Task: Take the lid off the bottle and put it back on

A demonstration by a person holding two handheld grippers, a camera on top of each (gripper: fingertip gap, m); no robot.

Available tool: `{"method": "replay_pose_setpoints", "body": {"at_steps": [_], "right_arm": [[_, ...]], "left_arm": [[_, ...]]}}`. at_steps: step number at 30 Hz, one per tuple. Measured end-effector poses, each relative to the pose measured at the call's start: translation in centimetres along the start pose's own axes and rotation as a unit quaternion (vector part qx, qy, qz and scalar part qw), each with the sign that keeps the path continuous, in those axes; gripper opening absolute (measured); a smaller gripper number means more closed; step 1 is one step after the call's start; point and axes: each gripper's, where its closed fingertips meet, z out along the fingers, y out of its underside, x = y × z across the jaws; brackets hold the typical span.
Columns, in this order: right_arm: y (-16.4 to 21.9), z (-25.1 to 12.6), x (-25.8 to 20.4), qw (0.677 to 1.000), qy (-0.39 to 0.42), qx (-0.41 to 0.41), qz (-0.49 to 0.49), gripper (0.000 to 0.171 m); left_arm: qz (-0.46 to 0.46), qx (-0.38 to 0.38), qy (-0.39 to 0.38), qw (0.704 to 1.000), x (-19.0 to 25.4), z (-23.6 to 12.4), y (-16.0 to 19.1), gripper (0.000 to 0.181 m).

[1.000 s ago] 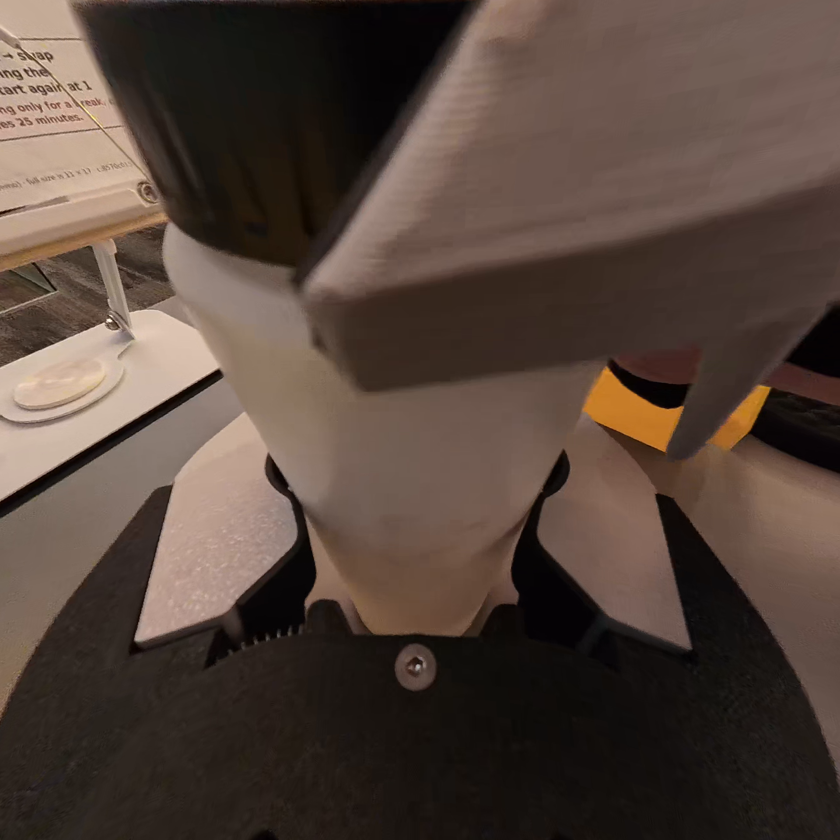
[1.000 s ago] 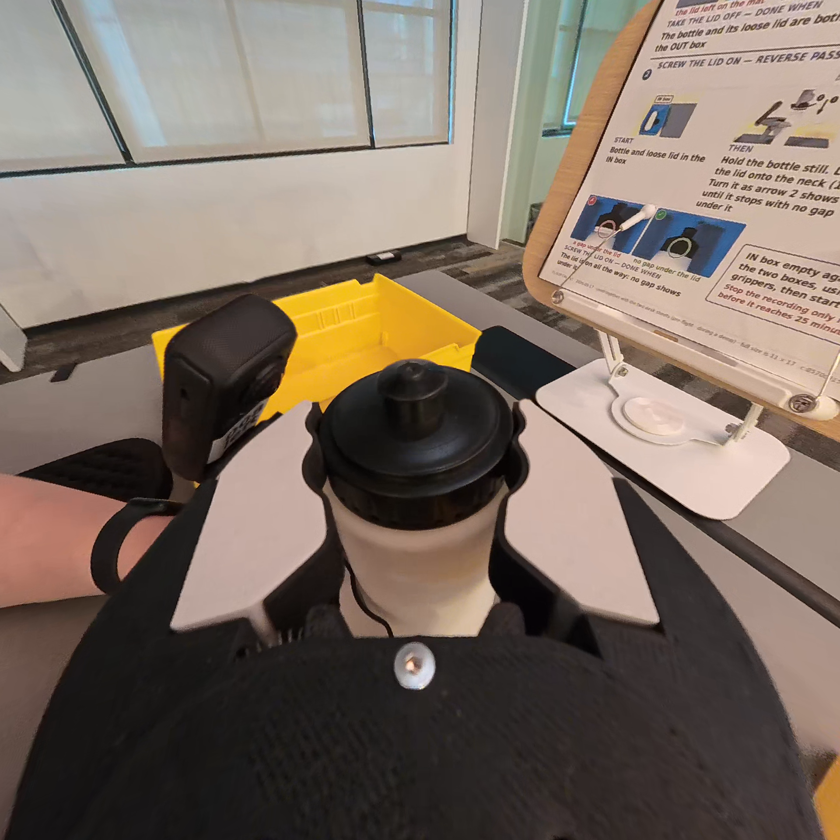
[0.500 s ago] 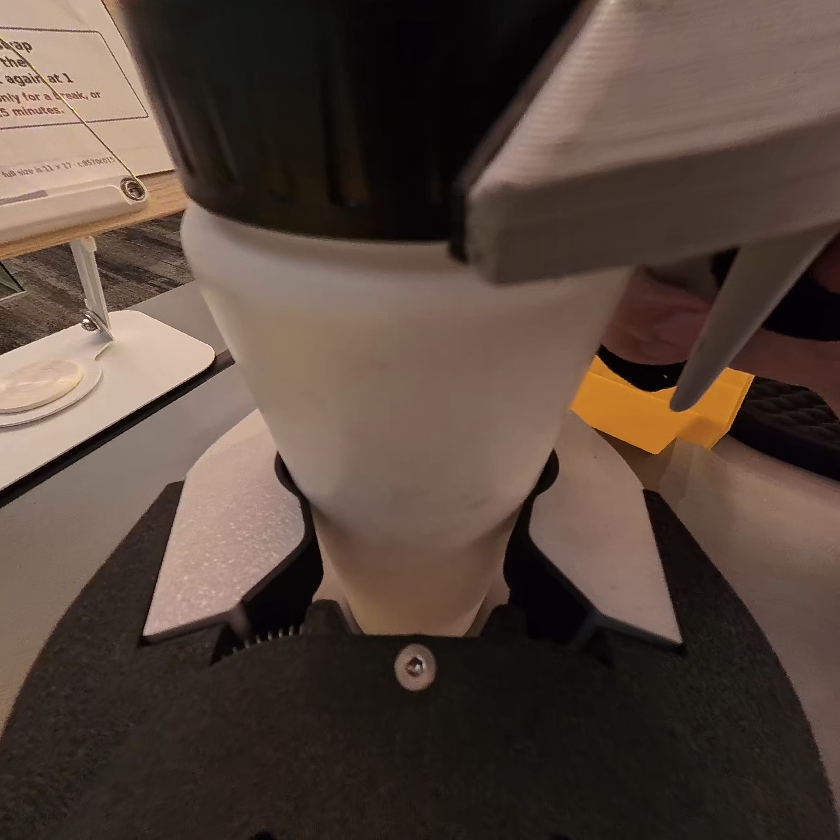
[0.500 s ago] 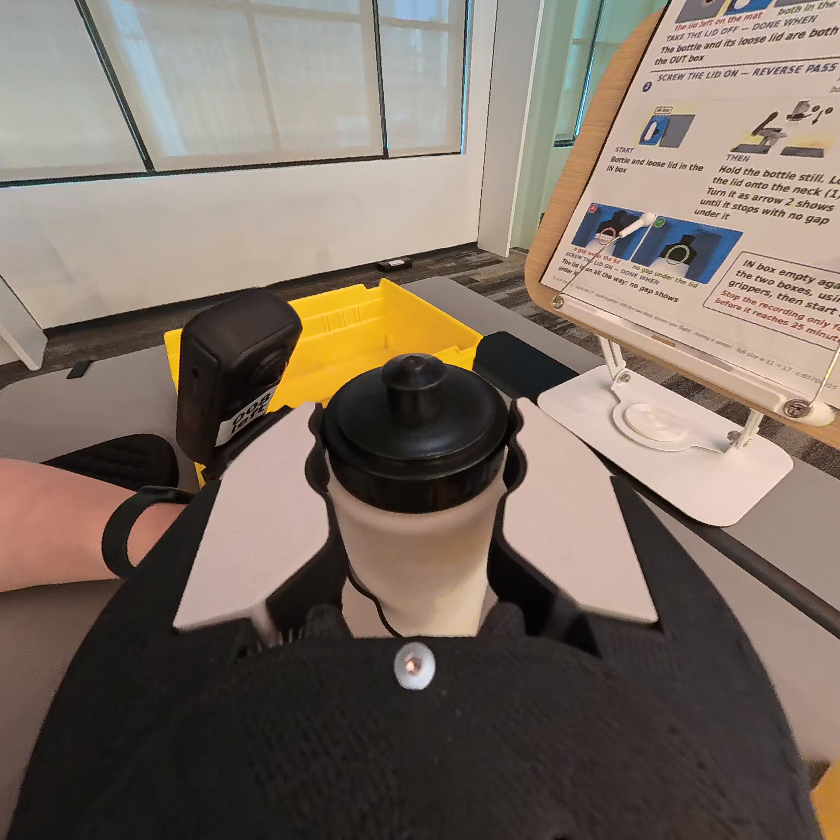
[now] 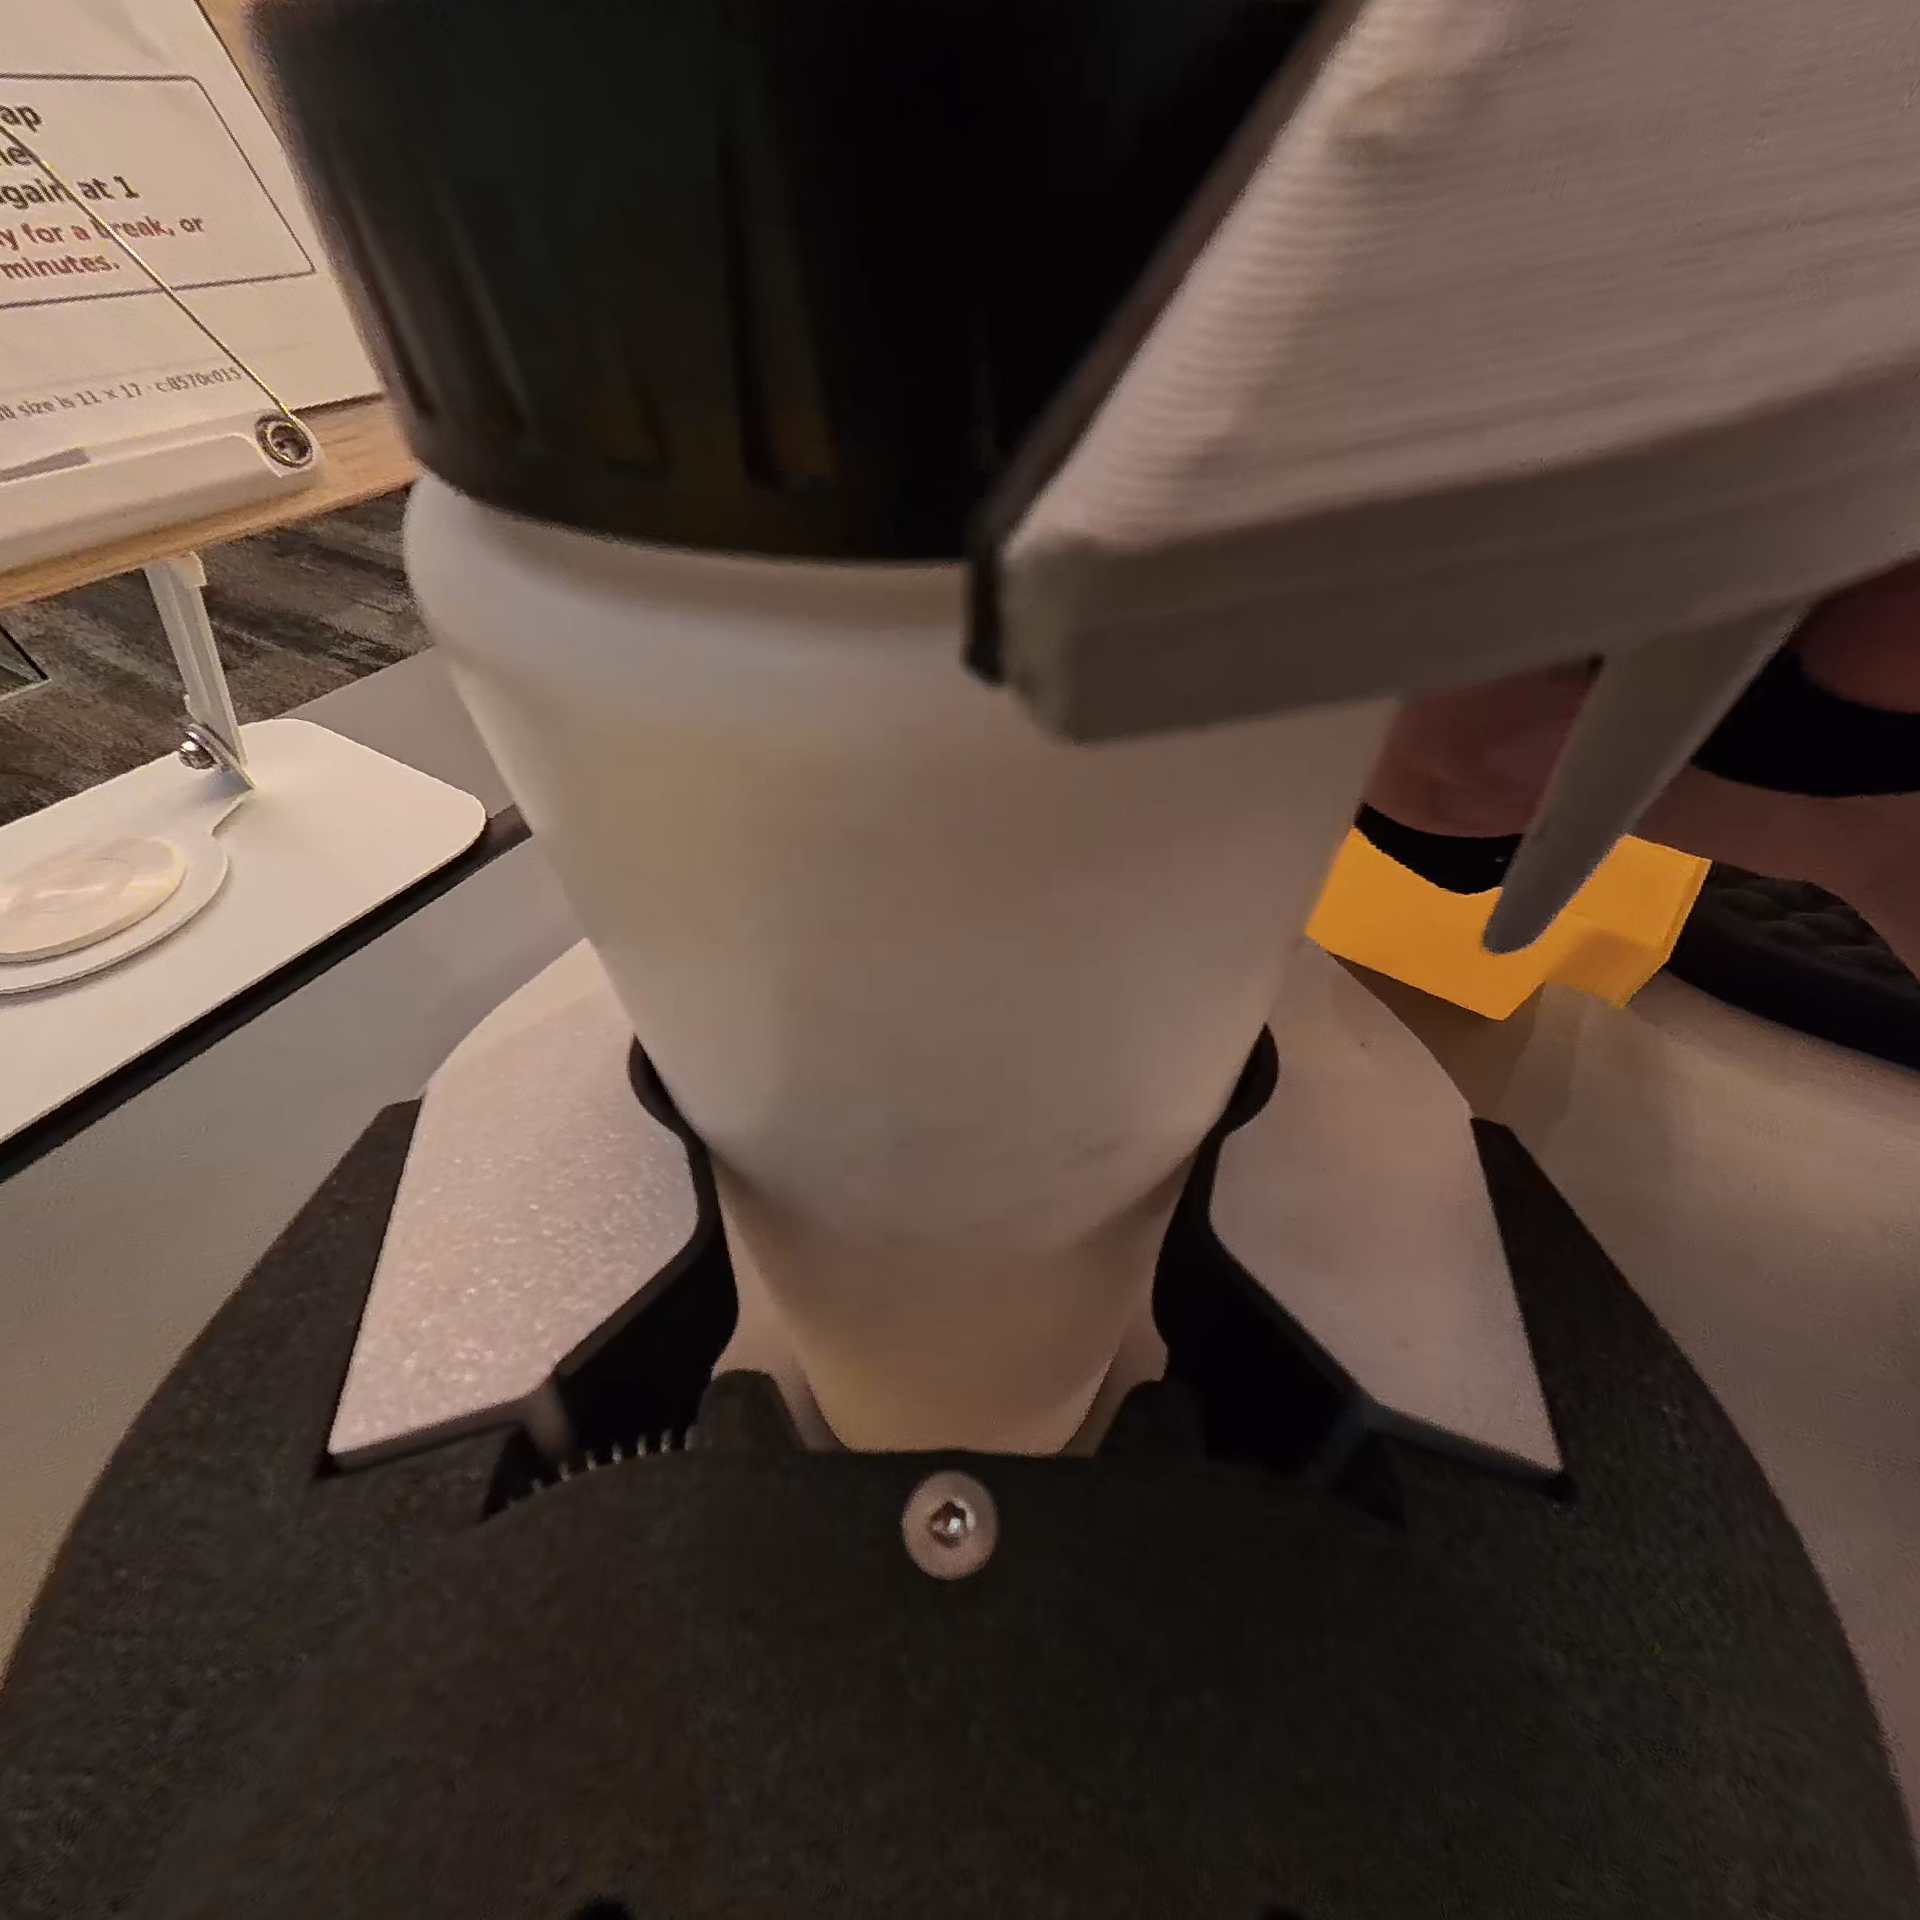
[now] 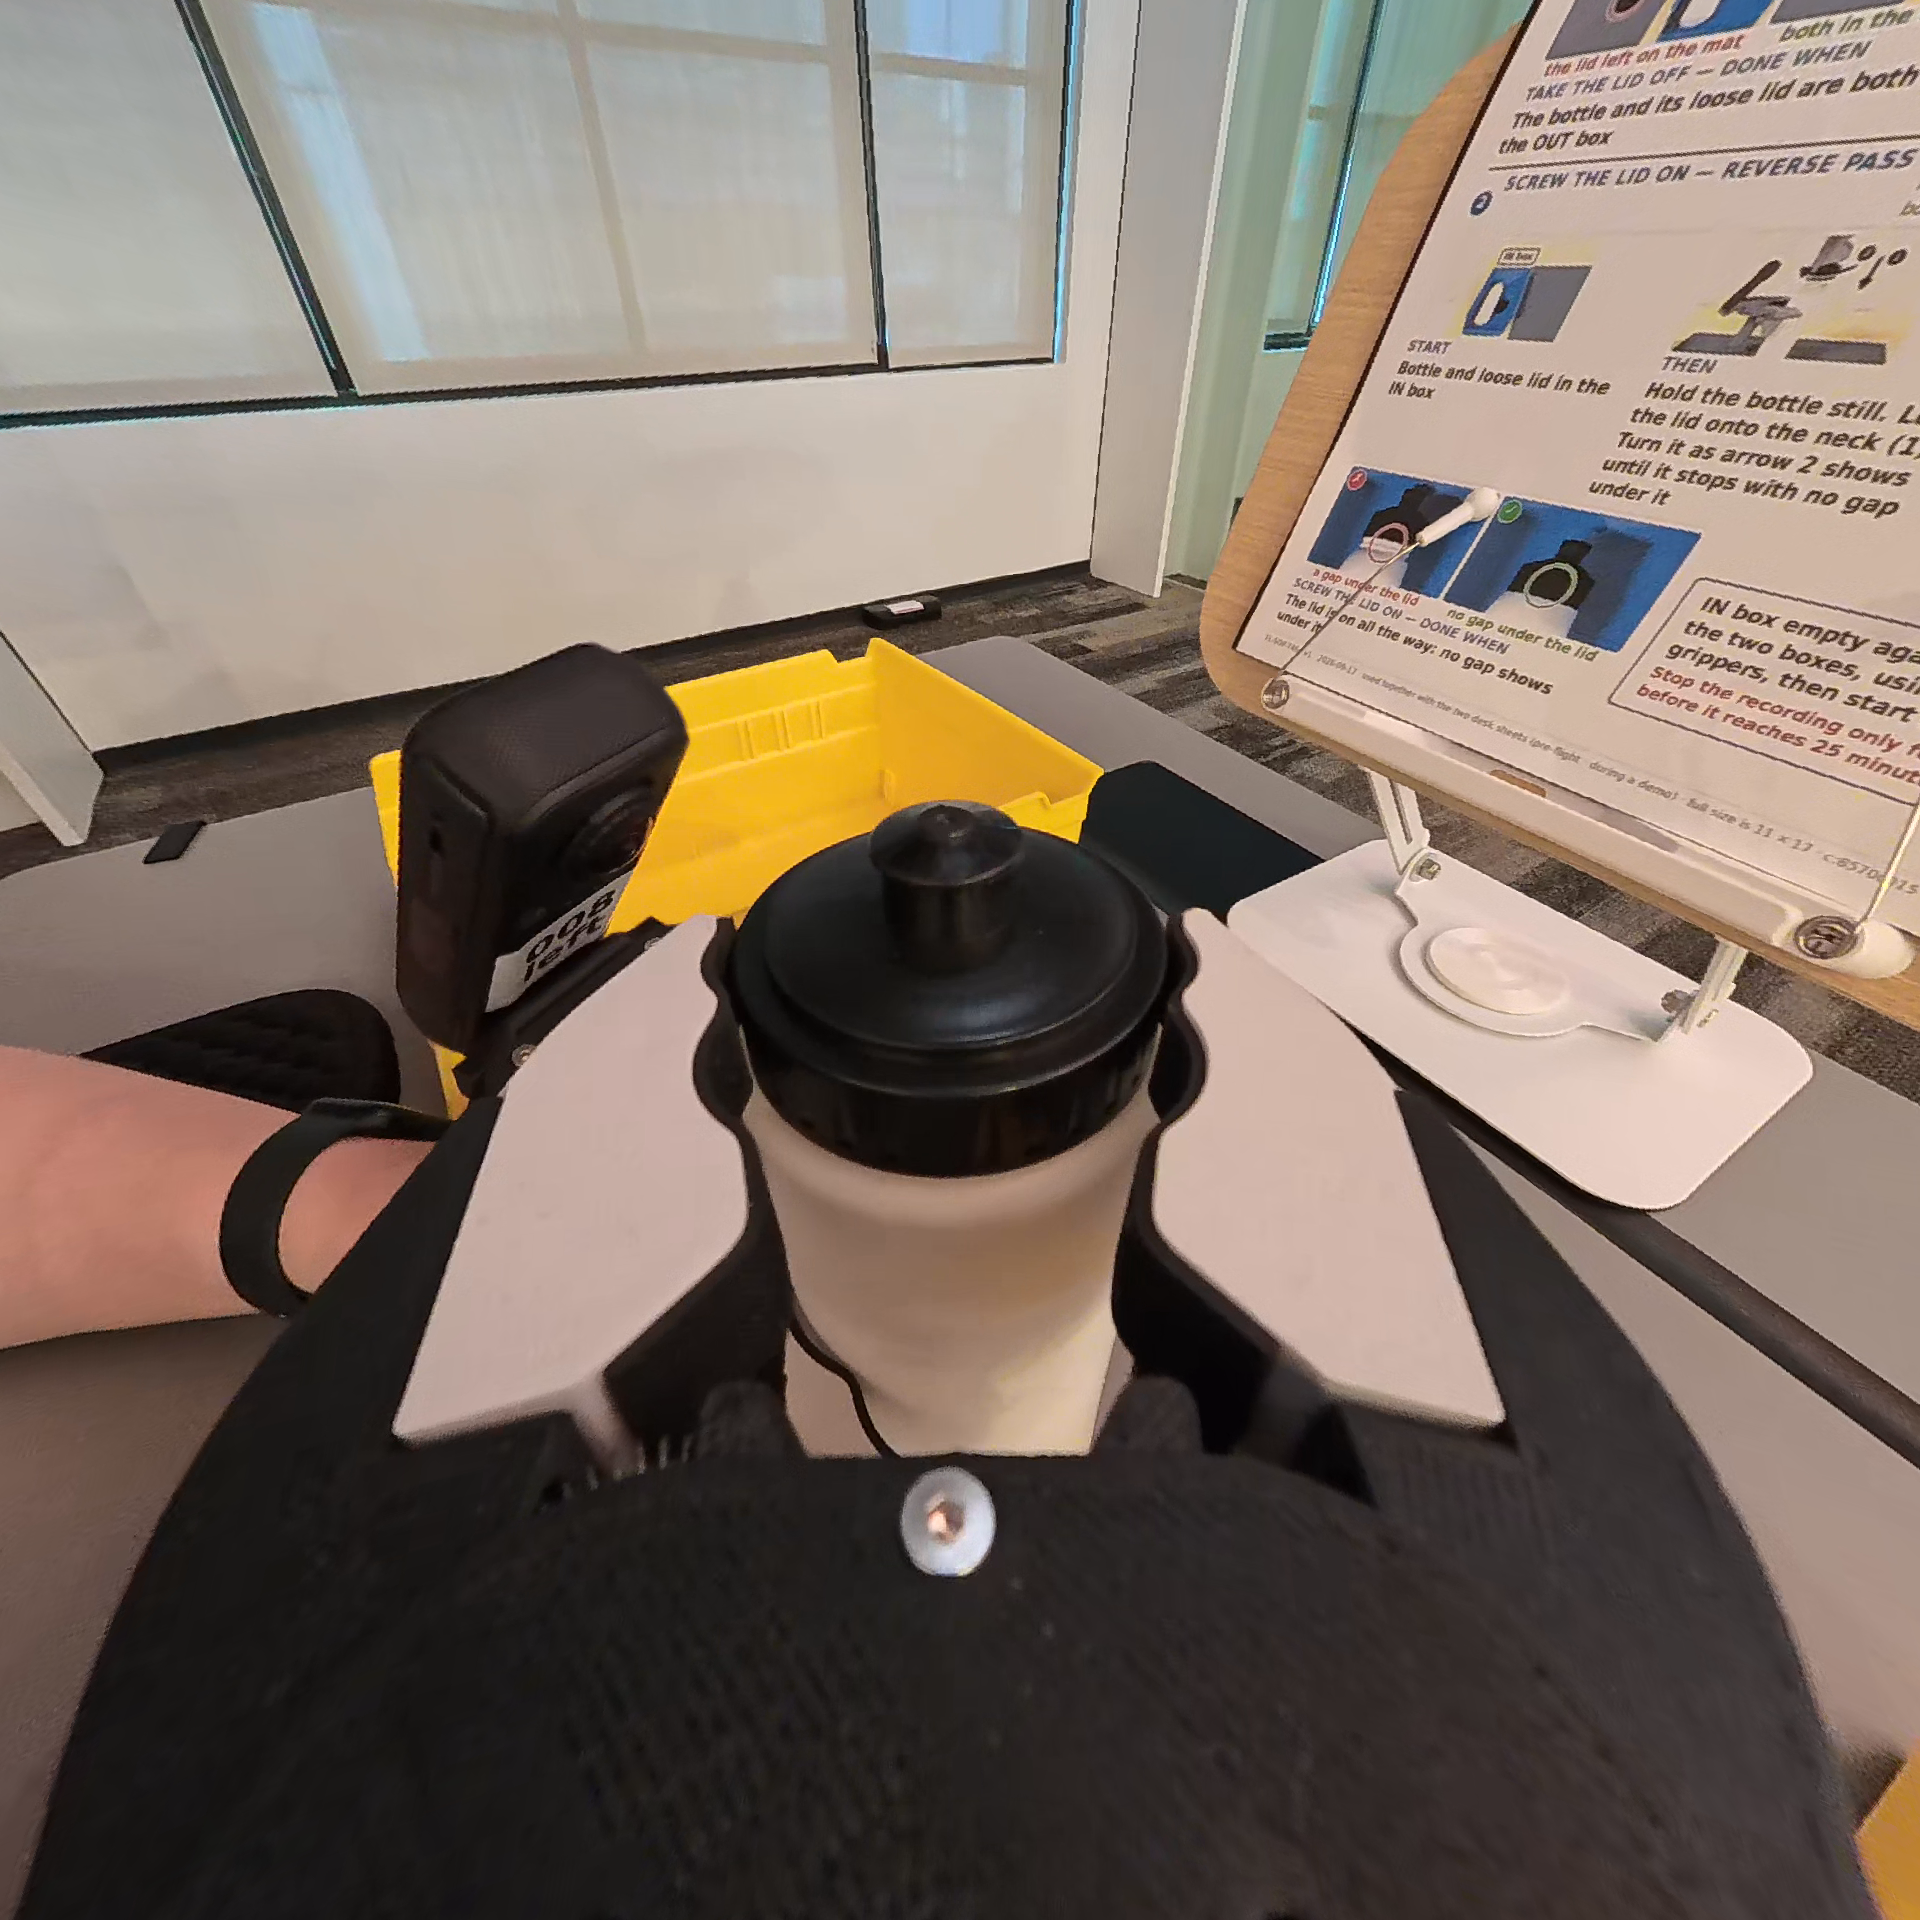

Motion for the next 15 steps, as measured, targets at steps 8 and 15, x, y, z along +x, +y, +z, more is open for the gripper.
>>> {"method": "replay_pose_setpoints", "body": {"at_steps": [8,15], "right_arm": [[-2.8,-2.5,0.2,0.994,-0.060,0.075,0.054,0.082],[-1.8,-2.9,0.7,0.999,-0.032,0.021,0.006,0.088]], "left_arm": [[-0.003,-0.009,0.003,1.000,0.2,0.1,0.1,0.101],[-0.002,-0.007,0.005,1.000,0.2,0.1,0.0,0.101]]}}
